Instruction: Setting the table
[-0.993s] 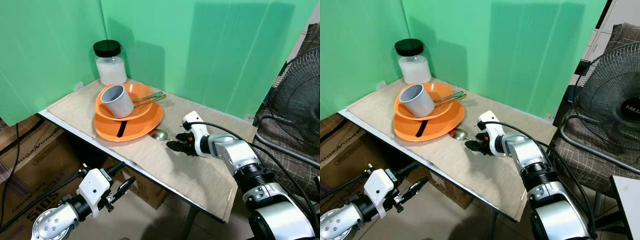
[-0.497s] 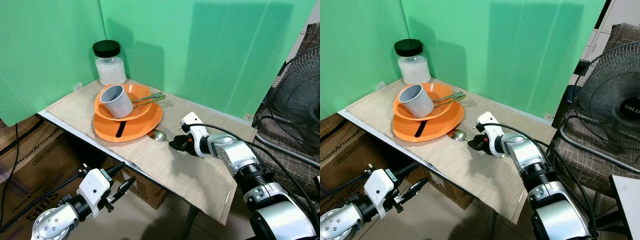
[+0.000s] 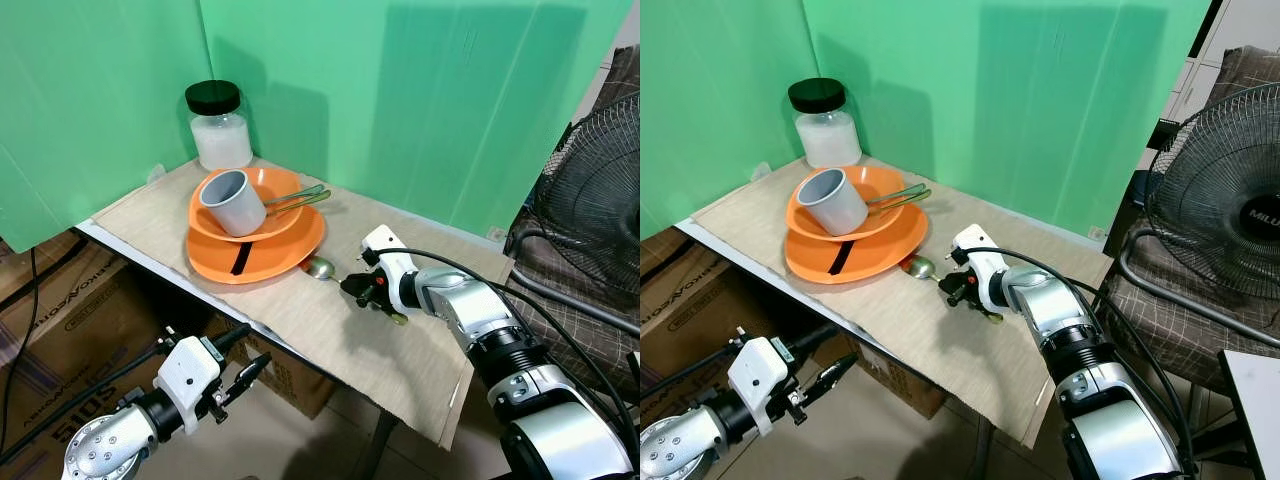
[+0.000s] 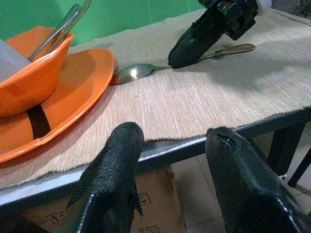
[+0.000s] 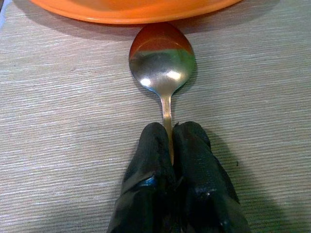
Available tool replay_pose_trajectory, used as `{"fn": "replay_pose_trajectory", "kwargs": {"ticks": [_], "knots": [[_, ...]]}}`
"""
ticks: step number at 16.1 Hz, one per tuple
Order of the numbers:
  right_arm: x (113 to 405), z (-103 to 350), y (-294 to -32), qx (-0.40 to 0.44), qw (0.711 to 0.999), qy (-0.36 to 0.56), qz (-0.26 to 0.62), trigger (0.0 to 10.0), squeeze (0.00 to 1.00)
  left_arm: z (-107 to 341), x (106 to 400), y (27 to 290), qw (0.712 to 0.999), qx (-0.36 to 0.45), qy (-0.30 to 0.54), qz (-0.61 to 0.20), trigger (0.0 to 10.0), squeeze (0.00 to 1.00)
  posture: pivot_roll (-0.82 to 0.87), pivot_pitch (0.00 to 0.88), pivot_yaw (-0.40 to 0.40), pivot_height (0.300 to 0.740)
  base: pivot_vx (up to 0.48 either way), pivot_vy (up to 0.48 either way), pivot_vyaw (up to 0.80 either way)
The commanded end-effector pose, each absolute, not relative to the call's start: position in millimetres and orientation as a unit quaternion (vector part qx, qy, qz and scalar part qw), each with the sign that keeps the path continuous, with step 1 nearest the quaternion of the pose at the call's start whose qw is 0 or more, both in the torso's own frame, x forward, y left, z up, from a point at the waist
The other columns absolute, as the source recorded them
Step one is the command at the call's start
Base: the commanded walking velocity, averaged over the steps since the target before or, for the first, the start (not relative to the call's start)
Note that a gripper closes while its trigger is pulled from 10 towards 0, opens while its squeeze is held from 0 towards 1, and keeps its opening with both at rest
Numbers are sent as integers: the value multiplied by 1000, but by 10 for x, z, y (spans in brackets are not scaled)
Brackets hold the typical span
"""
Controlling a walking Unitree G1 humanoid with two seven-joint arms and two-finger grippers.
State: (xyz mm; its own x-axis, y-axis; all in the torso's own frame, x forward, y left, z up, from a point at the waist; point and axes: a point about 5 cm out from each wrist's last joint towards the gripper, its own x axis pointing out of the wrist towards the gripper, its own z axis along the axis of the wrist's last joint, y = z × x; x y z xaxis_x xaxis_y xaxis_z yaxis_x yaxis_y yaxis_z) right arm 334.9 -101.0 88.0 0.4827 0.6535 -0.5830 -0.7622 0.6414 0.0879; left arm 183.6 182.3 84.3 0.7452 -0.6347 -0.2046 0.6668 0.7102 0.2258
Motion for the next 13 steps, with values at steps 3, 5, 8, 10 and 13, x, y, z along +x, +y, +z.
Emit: {"fn": "replay_pose_trajectory", "kwargs": {"ticks": [3, 5, 8, 10, 13], "knots": [[3335, 837, -1018, -99, 852, 307, 412, 0, 0, 860, 1869, 1824, 921, 150, 56, -354, 10000, 0, -52, 0, 19, 740, 0, 0, 0], [3357, 866, -1020, -91, 859, 299, 406, 0, 0, 860, 1874, 1825, 921, 150, 56, -354, 10000, 0, -53, 0, 19, 740, 0, 0, 0], [3426, 993, -1099, -64, 871, 284, 396, 0, 0, 864, 1883, 1830, 923, 150, 54, -351, 10000, 0, -50, 0, 17, 740, 0, 0, 0], [3484, 1100, -1202, -62, 878, 273, 389, 0, 0, 867, 1891, 1836, 923, 150, 53, -349, 10000, 0, -52, 0, 17, 740, 0, 0, 0], [3529, 1241, -1367, -81, 877, 264, 394, 0, 0, 865, 1897, 1840, 924, 150, 54, -349, 10000, 0, -56, 0, 21, 740, 0, 0, 0]]}}
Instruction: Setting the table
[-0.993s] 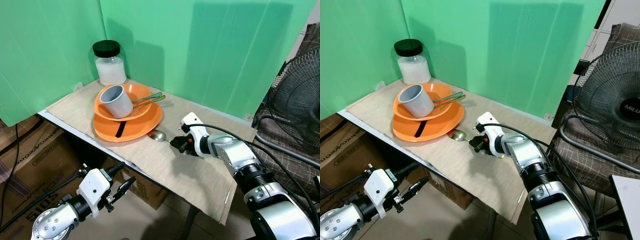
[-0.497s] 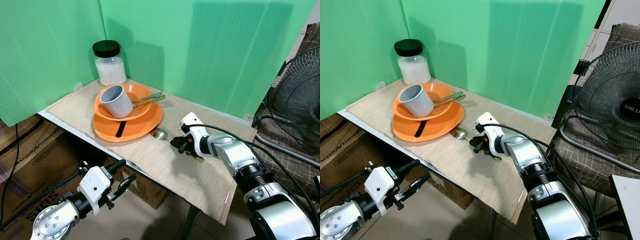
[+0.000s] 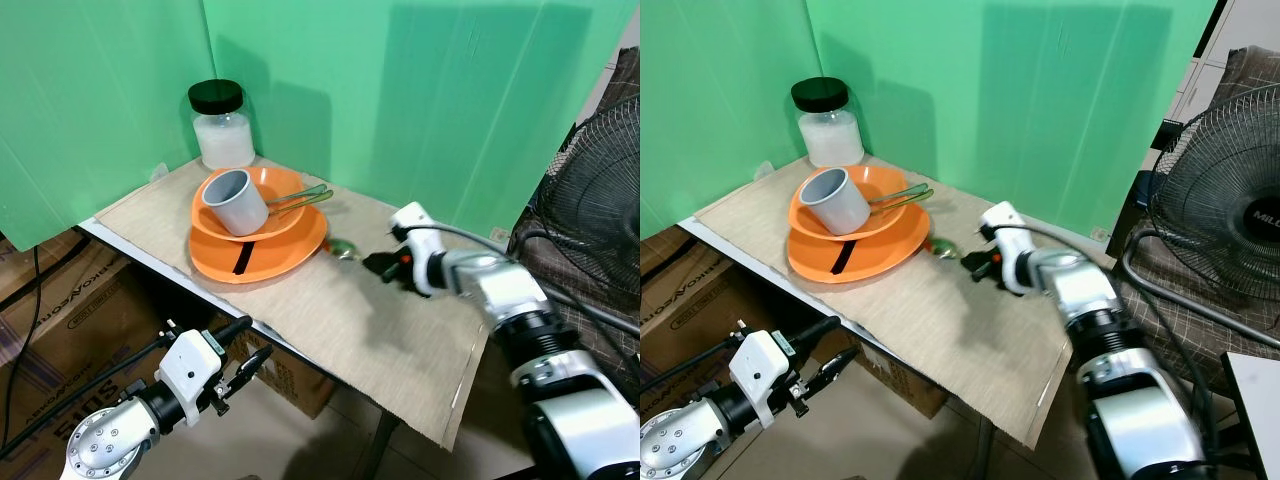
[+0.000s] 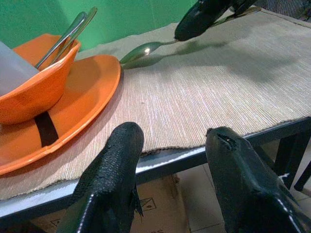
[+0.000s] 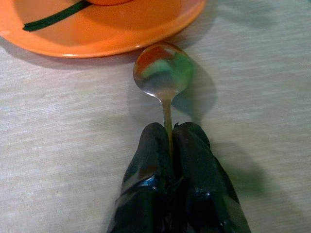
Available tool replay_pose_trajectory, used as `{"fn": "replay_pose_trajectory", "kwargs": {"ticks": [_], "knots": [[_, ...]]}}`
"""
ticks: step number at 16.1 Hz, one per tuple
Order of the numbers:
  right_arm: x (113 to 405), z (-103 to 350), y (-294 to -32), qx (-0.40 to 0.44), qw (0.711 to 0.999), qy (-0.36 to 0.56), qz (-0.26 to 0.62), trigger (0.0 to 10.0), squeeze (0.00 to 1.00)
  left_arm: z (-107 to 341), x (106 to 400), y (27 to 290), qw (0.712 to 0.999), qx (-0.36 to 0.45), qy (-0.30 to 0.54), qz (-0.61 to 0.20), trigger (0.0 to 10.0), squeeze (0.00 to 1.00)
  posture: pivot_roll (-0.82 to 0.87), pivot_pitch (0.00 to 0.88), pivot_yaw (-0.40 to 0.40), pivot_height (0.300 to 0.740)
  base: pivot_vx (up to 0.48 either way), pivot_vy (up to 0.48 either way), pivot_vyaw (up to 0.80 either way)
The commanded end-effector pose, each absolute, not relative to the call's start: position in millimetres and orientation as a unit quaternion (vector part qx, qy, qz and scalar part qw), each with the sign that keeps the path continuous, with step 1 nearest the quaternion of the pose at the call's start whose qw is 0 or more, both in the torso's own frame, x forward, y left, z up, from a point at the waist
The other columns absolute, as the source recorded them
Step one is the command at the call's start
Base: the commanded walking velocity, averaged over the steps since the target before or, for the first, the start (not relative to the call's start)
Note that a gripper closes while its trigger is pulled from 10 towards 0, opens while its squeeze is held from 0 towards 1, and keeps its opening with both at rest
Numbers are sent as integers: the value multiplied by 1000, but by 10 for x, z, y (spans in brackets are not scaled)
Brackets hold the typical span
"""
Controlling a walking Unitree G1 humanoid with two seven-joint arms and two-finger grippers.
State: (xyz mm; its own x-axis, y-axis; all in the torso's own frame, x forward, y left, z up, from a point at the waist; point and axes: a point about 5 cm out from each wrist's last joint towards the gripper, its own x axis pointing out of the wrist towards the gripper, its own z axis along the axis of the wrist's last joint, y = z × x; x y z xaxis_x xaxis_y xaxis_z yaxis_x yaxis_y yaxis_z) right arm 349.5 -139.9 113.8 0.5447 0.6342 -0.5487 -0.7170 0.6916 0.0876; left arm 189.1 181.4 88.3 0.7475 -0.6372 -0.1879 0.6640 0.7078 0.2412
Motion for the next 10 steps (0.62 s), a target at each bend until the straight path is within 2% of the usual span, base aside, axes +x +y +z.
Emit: {"fn": "replay_pose_trajectory", "kwargs": {"ticks": [1, 6, 10], "knots": [[3529, 1249, -1386, -87, 875, 265, 396, 0, 0, 864, 1898, 1840, 923, 150, 54, -349, 10000, 0, -58, 0, 22, 740, 0, 0, 0], [3555, 1313, -1494, -92, 876, 263, 393, 0, 0, 862, 1914, 1830, 923, 150, 52, -351, 10000, 0, -62, 0, 24, 740, 0, 0, 0], [3580, 1389, -1491, -56, 885, 244, 391, 0, 0, 863, 1932, 1833, 923, 151, 51, -350, 10000, 0, -59, 0, 22, 740, 0, 0, 0]]}}
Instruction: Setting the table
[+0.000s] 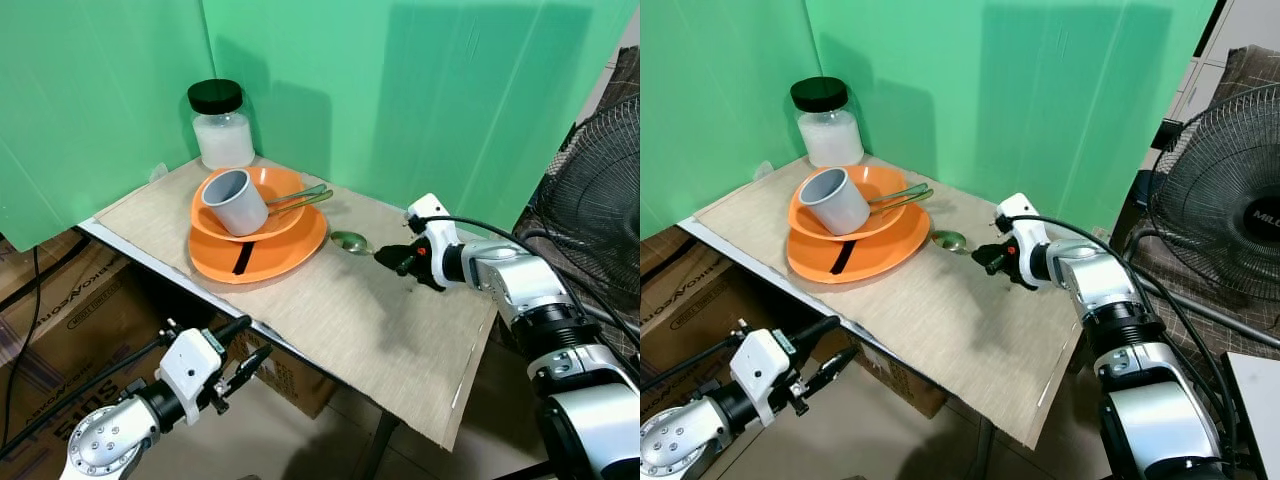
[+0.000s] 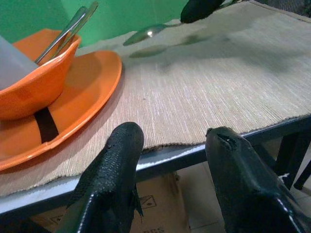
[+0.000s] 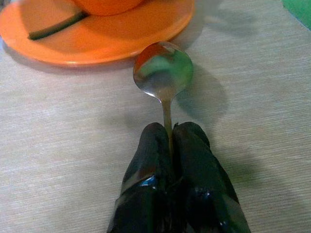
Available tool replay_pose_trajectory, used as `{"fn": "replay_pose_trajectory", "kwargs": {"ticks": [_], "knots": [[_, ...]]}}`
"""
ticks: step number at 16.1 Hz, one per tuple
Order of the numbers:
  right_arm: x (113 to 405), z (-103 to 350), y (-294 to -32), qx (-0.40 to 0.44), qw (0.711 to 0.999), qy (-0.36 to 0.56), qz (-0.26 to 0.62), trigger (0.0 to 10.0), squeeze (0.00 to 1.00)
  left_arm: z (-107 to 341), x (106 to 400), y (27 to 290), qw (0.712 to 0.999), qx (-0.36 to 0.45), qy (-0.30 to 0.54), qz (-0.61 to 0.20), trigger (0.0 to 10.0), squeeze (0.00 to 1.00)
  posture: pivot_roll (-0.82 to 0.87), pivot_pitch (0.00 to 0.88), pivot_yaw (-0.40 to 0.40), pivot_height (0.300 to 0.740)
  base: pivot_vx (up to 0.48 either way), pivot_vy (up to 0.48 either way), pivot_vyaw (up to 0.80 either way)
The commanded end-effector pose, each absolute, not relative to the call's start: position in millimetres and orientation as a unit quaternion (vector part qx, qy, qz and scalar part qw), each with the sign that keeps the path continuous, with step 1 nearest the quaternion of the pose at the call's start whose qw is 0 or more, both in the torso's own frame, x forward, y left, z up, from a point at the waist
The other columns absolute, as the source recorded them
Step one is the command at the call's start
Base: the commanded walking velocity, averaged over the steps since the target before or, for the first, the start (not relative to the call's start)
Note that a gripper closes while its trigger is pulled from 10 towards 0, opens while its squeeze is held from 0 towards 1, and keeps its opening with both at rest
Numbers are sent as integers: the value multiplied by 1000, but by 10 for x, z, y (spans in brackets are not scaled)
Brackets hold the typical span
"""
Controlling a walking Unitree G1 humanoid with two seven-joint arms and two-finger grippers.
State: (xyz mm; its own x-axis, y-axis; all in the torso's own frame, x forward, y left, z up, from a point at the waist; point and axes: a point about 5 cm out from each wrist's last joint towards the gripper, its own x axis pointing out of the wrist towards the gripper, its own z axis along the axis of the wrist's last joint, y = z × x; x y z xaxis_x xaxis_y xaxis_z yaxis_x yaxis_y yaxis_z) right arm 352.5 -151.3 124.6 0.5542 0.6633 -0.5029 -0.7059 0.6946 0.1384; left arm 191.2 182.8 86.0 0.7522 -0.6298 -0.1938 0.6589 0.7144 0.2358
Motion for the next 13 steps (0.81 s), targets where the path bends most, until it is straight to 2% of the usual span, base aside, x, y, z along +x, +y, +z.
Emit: {"fn": "replay_pose_trajectory", "kwargs": {"ticks": [1, 4, 11, 12, 13], "knots": [[3583, 1449, -1467, 0, 889, 230, 396, 0, 0, 881, 1957, 1853, 931, 140, 46, -334, 10000, 0, -56, 0, 19, 740, 0, 0, 0], [3524, 1433, -1431, 91, 883, 222, 403, 0, 0, 1002, 2059, 1866, 950, 93, 20, -298, 10000, 0, -53, 0, 20, 740, 0, 0, 0], [3300, 1293, -1414, 192, 861, 260, 393, 0, 0, 1034, 2059, 1843, 950, 74, 20, -302, 10000, 0, -51, 0, 20, 740, 0, 0, 0], [3262, 1276, -1437, 200, 859, 270, 386, 1608, 0, 1032, 2044, 1837, 949, 71, 23, -305, 10000, 0, -47, 0, 16, 740, 0, 0, 0], [3196, 1272, -1465, 216, 855, 280, 380, 2235, 0, 1026, 2014, 1829, 947, 66, 29, -312, 10000, 0, -47, 0, 16, 740, 0, 0, 0]]}}
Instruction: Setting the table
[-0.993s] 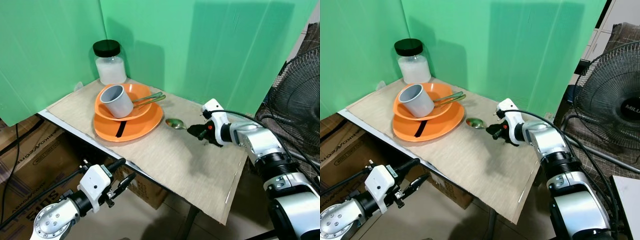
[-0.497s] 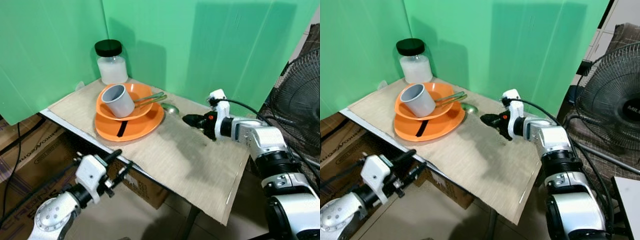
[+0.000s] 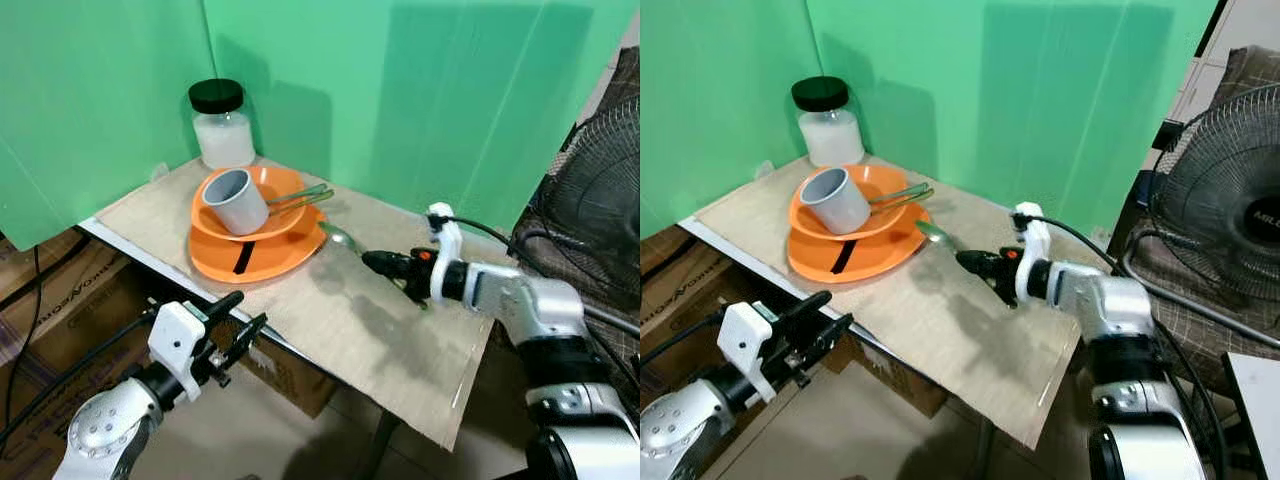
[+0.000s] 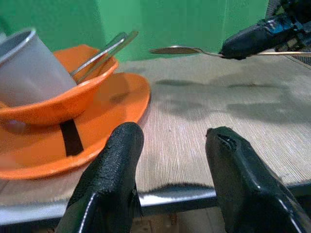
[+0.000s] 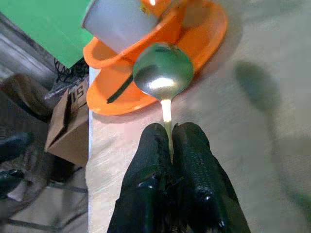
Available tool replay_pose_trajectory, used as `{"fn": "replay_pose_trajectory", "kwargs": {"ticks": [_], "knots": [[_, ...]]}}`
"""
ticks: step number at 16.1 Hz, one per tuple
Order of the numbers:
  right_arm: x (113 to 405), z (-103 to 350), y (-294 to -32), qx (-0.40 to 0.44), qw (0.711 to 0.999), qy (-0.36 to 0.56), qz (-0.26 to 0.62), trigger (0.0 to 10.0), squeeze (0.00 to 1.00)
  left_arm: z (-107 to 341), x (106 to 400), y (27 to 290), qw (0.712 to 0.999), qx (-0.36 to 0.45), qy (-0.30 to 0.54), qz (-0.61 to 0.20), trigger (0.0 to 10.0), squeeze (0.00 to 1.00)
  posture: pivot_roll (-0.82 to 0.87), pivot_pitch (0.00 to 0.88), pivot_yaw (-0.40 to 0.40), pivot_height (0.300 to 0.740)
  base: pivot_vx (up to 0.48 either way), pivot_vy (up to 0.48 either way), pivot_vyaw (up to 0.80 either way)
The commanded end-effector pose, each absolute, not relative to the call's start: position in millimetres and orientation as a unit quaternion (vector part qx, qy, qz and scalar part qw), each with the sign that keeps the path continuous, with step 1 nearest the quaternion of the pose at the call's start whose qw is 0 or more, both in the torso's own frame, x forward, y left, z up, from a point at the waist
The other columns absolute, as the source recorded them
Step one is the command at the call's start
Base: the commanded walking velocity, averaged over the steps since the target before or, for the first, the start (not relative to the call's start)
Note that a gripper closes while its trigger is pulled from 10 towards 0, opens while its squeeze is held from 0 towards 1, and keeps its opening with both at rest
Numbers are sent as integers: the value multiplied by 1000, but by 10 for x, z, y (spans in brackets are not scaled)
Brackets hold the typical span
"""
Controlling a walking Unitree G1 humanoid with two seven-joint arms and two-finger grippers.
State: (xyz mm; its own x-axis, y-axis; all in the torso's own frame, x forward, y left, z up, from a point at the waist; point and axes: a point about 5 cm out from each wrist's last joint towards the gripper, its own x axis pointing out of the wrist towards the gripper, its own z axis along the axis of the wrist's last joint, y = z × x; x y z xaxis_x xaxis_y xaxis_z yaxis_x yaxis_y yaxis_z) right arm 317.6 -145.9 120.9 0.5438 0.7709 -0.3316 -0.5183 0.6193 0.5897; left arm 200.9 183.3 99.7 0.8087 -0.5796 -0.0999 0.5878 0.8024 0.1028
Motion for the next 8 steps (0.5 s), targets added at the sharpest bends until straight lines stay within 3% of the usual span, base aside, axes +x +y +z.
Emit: {"fn": "replay_pose_trajectory", "kwargs": {"ticks": [1, 2, 3, 5, 8], "knots": [[3132, 1309, -1470, 243, 846, 284, 380, 4824, 0, 1009, 1970, 1826, 945, 61, 39, -320, 10000, 0, -47, 0, 16, 740, 0, 0, 0], [3115, 1320, -1470, 249, 844, 285, 381, 4824, 0, 1005, 1959, 1825, 944, 60, 41, -322, 10000, 0, -47, 0, 16, 740, 0, 0, 0], [3092, 1338, -1463, 261, 841, 287, 378, 10000, 0, 996, 1941, 1822, 943, 59, 46, -325, 10000, 0, -46, 0, 15, 740, 0, 0, 0], [3030, 1391, -1454, 344, 815, 298, 357, 10000, 0, 971, 1890, 1818, 940, 56, 57, -332, 10000, 0, -47, 0, 15, 740, 0, 0, 0], [3001, 1392, -1422, 375, 803, 304, 350, 10000, 0, 972, 1876, 1816, 938, 54, 62, -336, 10000, 0, -47, 0, 15, 740, 0, 0, 0]]}}
